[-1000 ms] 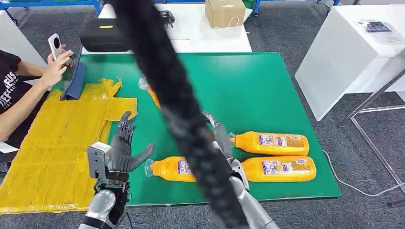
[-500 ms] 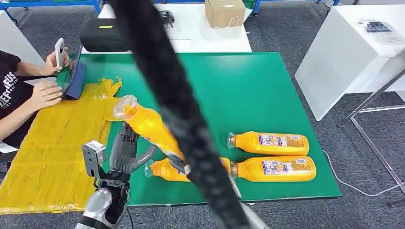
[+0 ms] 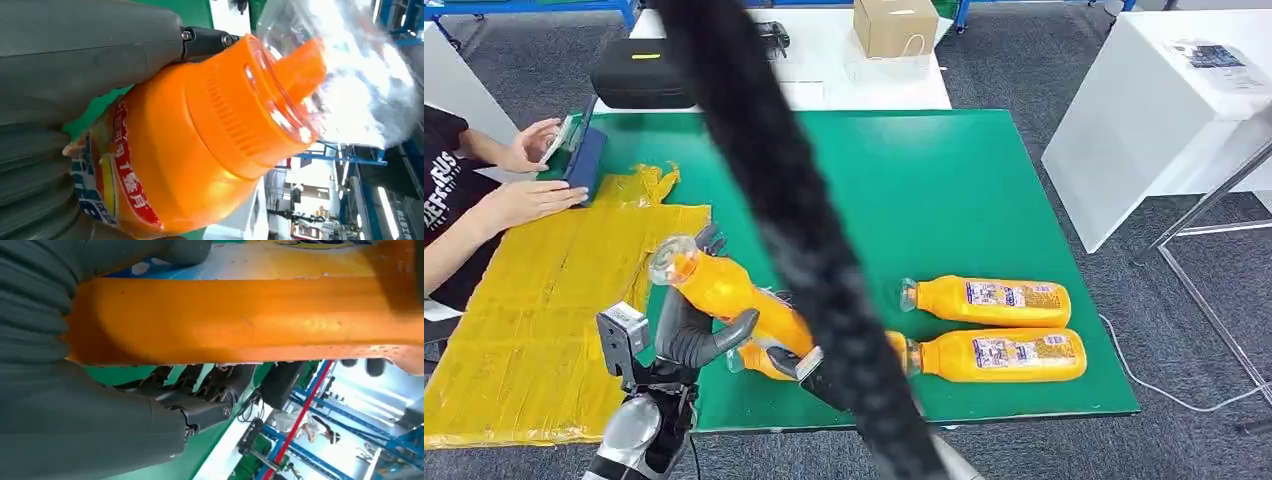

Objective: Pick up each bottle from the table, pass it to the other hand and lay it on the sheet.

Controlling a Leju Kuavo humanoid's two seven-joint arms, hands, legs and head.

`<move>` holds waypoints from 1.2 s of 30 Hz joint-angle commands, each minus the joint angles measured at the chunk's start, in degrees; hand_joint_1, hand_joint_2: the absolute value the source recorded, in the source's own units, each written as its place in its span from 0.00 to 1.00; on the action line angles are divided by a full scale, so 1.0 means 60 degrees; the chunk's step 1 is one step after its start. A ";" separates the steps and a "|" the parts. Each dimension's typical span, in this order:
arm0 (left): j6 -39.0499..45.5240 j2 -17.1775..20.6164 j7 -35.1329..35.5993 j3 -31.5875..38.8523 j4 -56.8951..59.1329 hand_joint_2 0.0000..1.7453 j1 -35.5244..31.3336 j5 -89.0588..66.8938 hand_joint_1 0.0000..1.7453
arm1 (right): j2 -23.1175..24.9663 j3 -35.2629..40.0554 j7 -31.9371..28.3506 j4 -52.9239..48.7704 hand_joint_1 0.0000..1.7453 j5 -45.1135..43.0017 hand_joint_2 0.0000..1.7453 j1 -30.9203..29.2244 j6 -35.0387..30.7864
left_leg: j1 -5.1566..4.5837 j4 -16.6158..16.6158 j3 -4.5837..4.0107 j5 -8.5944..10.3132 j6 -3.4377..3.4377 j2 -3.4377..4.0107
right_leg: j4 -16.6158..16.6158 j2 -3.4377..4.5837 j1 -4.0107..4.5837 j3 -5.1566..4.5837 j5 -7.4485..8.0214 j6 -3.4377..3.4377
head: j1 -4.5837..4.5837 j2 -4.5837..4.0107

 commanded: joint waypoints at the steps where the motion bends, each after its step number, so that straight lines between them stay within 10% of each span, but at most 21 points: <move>1: -0.0190 0.0189 0.0022 -0.0531 0.0320 1.00 -0.0135 0.0058 0.00 | -0.0071 0.0430 -0.0068 0.0243 1.00 0.0119 1.00 -0.0268 0.0037 | 0.0000 -0.0007 0.0021 -0.0005 -0.0006 0.0014 | -0.0007 -0.0002 0.0003 0.0018 -0.0002 -0.0012 | 0.0000 0.0000; 7: -0.0269 0.0177 0.0065 -0.0599 0.0456 1.00 -0.0204 0.0072 0.00 | -0.0074 0.0588 -0.0141 -0.0033 1.00 0.0211 1.00 -0.0232 -0.0007 | 0.0002 -0.0010 0.0057 -0.0019 -0.0017 0.0022 | -0.0008 -0.0013 0.0009 0.0051 -0.0016 -0.0029 | 0.0000 0.0000; 9: -0.0256 0.0129 0.0056 -0.0624 0.0574 1.00 -0.0253 0.0062 1.00 | -0.0068 0.0698 -0.0142 -0.0244 1.00 0.0222 1.00 -0.0206 0.0002 | 0.0001 -0.0007 0.0034 -0.0012 -0.0011 0.0017 | -0.0005 -0.0008 0.0005 0.0030 -0.0010 -0.0019 | 0.0000 0.0000; 31: 0.0064 0.0154 0.0109 -0.0399 0.0648 1.00 -0.0397 0.0055 1.00 | -0.0275 0.1034 -0.0335 -0.1372 0.98 0.0225 1.00 0.0048 -0.0314 | -0.0001 -0.0008 0.0044 -0.0017 -0.0013 0.0021 | -0.0004 -0.0008 0.0004 0.0037 -0.0014 -0.0023 | 0.0000 0.0000; 32: 0.0270 0.0234 0.0051 -0.0318 0.0511 1.00 -0.0406 -0.0098 1.00 | -0.0323 0.0984 -0.0411 -0.1709 0.15 0.0338 1.00 0.0180 -0.0621 | -0.0001 -0.0006 0.0026 -0.0009 -0.0008 0.0015 | -0.0004 -0.0005 0.0003 0.0022 -0.0007 -0.0016 | 0.0000 0.0000; 33: 0.0401 0.0291 0.0007 -0.0264 0.0418 1.00 -0.0412 -0.0206 1.00 | -0.0351 0.0947 -0.0449 -0.1912 0.00 0.0451 1.00 0.0266 -0.0846 | -0.0001 -0.0007 0.0047 -0.0020 -0.0014 0.0021 | -0.0003 -0.0009 0.0005 0.0041 -0.0017 -0.0025 | 0.0000 0.0000; 36: 0.1754 0.0773 -0.0169 0.0205 -0.0213 1.00 -0.0574 -0.1690 1.00 | -0.0725 0.0741 -0.0103 -0.3146 0.00 0.1210 1.00 0.0716 -0.1631 | 0.0001 -0.0001 0.0031 -0.0017 -0.0013 0.0023 | 0.0004 -0.0004 0.0005 0.0024 -0.0014 -0.0022 | -0.0004 0.0000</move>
